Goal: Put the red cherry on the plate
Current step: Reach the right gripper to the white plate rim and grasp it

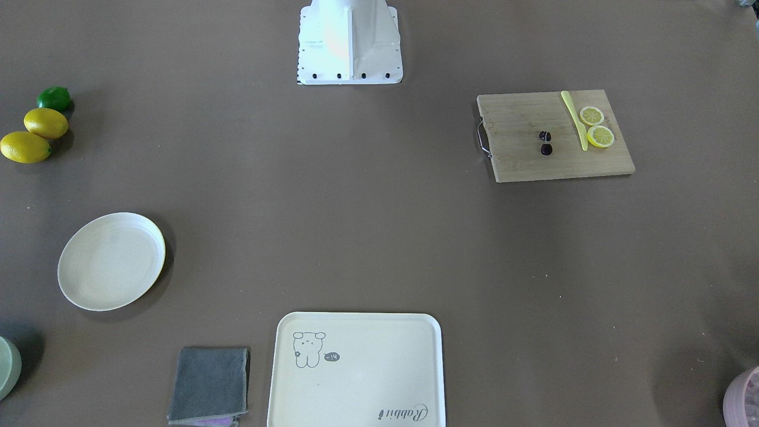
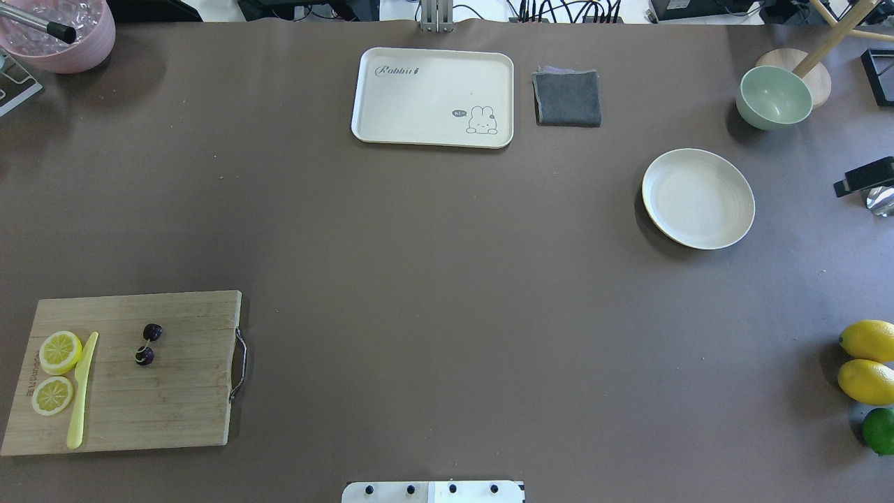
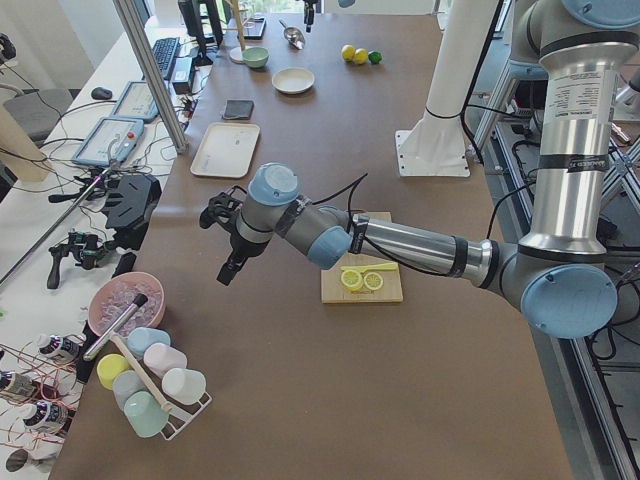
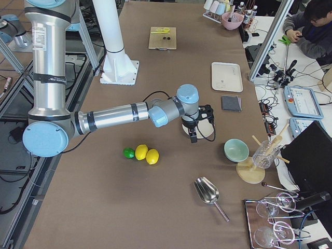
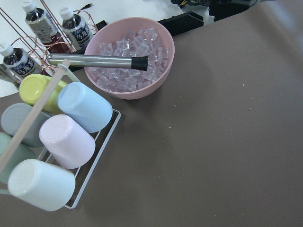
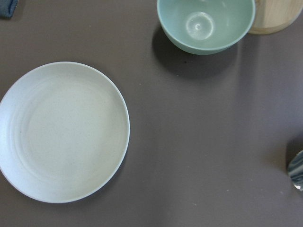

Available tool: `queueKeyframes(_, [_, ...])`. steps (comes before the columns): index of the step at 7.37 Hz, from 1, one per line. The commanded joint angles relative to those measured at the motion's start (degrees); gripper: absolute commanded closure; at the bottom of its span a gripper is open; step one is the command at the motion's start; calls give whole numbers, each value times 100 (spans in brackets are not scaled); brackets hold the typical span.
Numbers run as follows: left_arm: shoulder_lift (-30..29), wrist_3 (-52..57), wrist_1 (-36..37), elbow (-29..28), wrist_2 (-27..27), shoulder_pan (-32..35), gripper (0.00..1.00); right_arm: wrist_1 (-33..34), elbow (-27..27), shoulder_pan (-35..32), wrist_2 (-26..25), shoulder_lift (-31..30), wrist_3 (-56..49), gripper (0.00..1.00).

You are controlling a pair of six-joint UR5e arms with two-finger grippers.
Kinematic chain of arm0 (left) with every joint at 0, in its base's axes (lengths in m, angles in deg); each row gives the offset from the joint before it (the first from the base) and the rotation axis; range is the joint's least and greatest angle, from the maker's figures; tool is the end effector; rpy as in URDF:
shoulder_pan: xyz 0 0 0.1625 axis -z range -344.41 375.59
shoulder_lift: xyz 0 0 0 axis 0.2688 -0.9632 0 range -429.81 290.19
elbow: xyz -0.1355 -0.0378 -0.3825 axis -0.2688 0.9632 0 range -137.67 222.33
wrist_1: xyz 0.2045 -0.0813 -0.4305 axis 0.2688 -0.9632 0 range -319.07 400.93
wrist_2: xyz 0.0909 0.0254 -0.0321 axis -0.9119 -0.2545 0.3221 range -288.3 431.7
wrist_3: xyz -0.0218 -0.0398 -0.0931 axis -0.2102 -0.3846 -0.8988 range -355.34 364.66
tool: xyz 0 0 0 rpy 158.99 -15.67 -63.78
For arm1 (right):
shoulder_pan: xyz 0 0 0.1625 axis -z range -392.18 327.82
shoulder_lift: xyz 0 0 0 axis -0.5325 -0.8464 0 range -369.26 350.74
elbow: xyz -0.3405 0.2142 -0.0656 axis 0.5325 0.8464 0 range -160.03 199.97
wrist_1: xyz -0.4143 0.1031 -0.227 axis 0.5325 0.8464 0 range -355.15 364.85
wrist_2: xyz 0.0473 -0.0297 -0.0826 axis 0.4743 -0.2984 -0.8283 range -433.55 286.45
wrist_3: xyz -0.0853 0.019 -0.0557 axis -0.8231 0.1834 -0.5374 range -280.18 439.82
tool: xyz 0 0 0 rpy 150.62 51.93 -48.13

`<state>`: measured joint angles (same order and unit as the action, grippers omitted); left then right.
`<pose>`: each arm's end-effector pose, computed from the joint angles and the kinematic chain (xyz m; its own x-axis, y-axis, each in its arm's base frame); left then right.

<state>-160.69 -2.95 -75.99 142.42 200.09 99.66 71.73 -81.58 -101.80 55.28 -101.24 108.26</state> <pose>-0.0075 -0.5950 0.4844 0.7445 0.3525 -0.5670 0.0170 0.8390 0.5439 -0.1350 -0.5598 0.5066 0.6779 -0.1420 0.7213 -0.0339 0.9741 0.2236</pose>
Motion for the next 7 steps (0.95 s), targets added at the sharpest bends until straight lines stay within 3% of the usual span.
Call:
queueKeyframes(1, [0,-4,-50,-15,-16,-66,2,-1619,1140,590,-244,345,1493,11])
queueKeyframes(3, [9,-4,-50,-7,-16,-66,2,-2572,1943,1027,-698,636,2460,20])
queueKeyframes(5, [9,-4,-59,2,-7,-66,2,-2663,2069,1232,-886,751,2779,31])
queueKeyframes(6, [9,-4,-59,11,-7,-66,2,-2672,2051,1249,-886,734,2955,58])
queueKeyframes(7, [0,-4,-59,2,-16,-66,2,-2768,2042,1250,-904,655,3000,97])
